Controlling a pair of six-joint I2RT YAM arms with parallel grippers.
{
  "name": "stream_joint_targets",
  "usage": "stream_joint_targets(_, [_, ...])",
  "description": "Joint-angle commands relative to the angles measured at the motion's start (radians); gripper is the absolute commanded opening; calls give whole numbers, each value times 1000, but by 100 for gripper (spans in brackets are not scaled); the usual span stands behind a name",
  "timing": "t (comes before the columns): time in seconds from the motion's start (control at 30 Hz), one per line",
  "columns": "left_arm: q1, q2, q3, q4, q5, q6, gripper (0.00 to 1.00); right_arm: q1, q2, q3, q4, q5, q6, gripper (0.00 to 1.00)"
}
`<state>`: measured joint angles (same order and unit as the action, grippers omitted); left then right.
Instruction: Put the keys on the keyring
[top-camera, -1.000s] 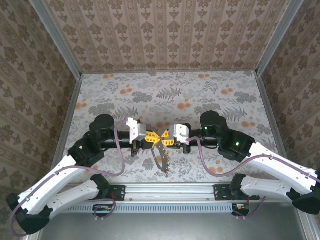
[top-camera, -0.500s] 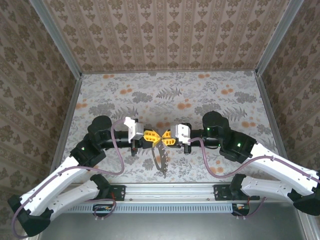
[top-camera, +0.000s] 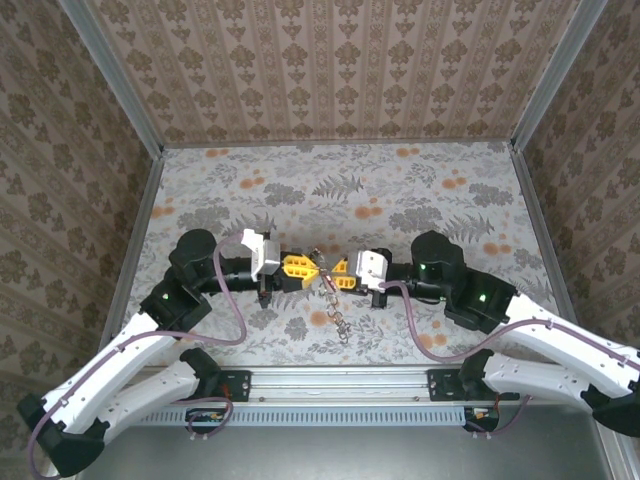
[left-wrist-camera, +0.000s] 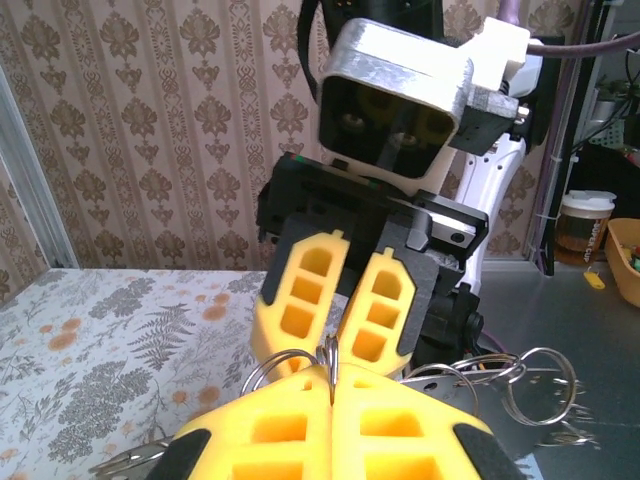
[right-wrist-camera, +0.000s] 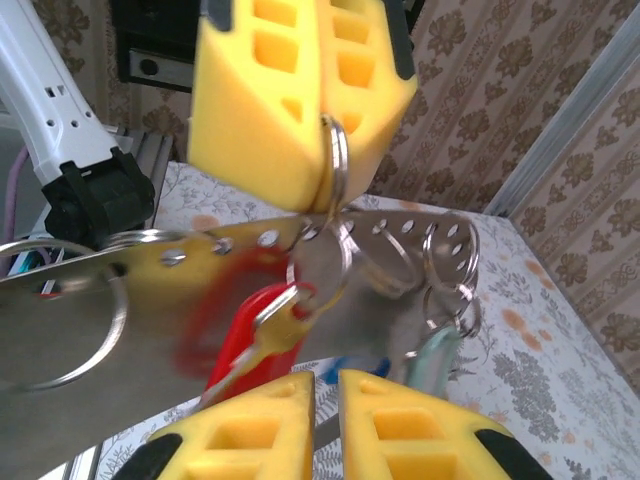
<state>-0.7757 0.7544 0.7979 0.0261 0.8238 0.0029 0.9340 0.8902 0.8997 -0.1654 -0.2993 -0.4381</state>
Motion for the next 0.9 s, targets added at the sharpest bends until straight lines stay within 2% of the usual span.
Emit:
stream_joint_targets(0.0, [11,-9,12,57,48,-25,0,3,-56,-17,52,-31,22,16])
stream_joint_targets(0.3, [16,-6,24,18,82,-17,0,5,-60,-20,101,-71,29,20])
stream_joint_targets(0.6, [15,0,32,0,98,-14,0,3,4,13,102,-214,27,19])
stream_joint_targets(0.87, [15,-3,24,1,106,-15,0,4,35,15,137,-189,38,17])
